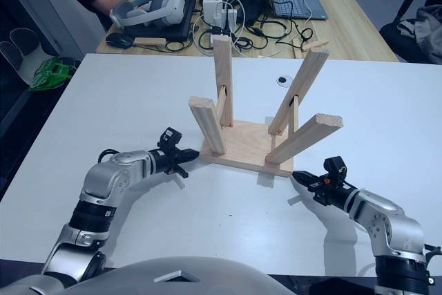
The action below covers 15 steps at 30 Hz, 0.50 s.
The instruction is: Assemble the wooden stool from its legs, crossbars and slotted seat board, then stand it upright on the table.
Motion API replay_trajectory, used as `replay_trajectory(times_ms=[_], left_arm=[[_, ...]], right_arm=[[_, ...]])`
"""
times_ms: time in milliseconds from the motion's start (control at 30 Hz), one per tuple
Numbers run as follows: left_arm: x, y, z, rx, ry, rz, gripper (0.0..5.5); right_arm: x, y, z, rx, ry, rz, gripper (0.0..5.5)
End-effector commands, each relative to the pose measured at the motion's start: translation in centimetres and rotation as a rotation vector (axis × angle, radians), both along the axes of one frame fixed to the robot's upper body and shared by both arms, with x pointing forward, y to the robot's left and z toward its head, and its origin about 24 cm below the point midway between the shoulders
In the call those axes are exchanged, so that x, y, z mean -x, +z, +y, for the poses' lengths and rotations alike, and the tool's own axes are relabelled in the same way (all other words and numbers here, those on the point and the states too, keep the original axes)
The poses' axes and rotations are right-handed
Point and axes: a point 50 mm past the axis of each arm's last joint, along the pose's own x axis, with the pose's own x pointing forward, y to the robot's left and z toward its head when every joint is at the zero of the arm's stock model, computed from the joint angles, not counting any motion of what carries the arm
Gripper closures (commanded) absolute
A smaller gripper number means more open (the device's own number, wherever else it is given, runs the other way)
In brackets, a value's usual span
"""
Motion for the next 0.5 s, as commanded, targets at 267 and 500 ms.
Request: replay_trajectory(times_ms=[267,500], left_arm=[[-0.3,2.2,-1.7,0.166,-0.074,-0.017,5.5],[-0.5,2.9,-1.7,0.228,-0.068,-0.024,5.5]], right_arm=[[-1.9,2.5,1.8,-0.118,0.087,-0.093,5.46],[-2.6,3.9,2.7,-0.167,0.101,-0.123,5.46]])
